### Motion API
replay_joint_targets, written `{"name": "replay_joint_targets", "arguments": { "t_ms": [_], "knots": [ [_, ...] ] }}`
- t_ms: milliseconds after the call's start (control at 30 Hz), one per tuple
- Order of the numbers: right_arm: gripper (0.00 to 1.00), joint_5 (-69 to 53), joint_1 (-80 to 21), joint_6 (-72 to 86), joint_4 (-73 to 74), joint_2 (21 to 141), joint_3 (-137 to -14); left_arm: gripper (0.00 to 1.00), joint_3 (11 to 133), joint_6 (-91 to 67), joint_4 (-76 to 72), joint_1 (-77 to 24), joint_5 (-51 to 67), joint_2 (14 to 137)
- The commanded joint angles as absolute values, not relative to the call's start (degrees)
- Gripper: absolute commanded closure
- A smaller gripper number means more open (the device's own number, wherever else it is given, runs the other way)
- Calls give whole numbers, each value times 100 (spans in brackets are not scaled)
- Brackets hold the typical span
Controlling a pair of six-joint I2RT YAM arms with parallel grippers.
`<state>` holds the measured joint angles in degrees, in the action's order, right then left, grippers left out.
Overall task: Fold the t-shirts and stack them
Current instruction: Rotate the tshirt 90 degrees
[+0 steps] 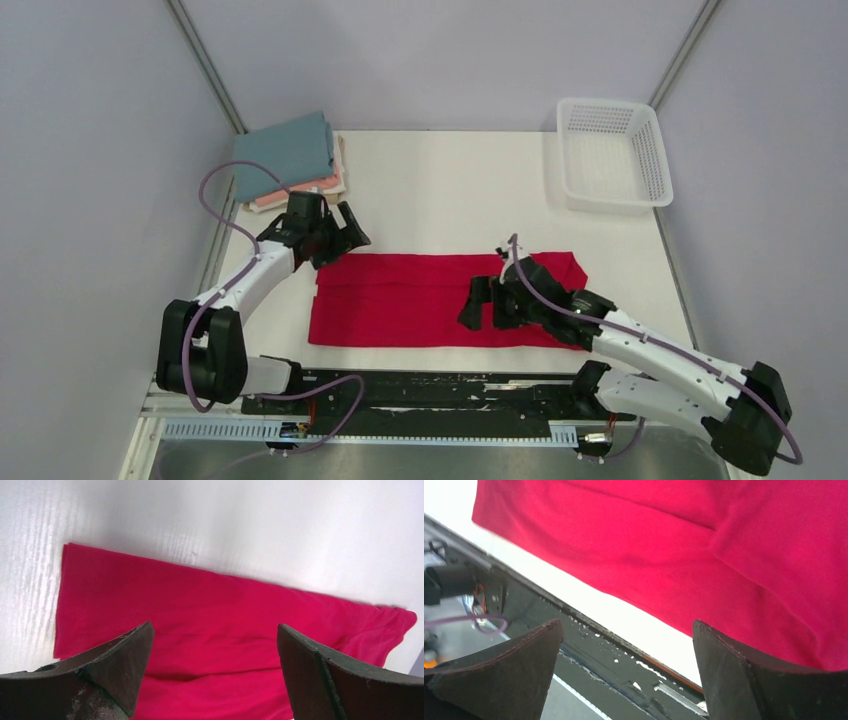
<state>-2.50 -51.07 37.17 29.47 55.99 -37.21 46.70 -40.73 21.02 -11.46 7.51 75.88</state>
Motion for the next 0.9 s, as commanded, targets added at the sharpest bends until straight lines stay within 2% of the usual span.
{"name": "replay_joint_targets", "arguments": {
  "t_ms": [0,133,267,433,533,600,733,867],
  "knots": [
    [0,550,-4636,5097,3530,5025,-3227,0,5020,-3922,1863,-1249,1268,7790],
    [0,120,-3680,5499,3576,4967,-2574,0,5167,-3768,1829,-1667,1449,8155],
    [0,121,-2985,5236,3163,5171,-2309,0,4934,-3837,1476,-1881,1716,8553],
    [0,191,-2393,4434,2063,6453,-2697,0,4486,-4085,1305,-1908,1684,8901],
    [0,343,-2075,3911,1565,7630,-3450,0,4184,-4304,1318,-1931,1609,8762],
    [0,340,-1955,3447,1248,8439,-4154,0,4043,-4788,1642,-2042,1102,8451],
    [0,110,-1829,2619,1246,10199,-6089,0,3820,-5562,1854,-2875,424,7688],
    [0,-799,-1710,1944,1481,11982,-8424,0,3626,-6245,1523,-3303,255,7391]
  ]
}}
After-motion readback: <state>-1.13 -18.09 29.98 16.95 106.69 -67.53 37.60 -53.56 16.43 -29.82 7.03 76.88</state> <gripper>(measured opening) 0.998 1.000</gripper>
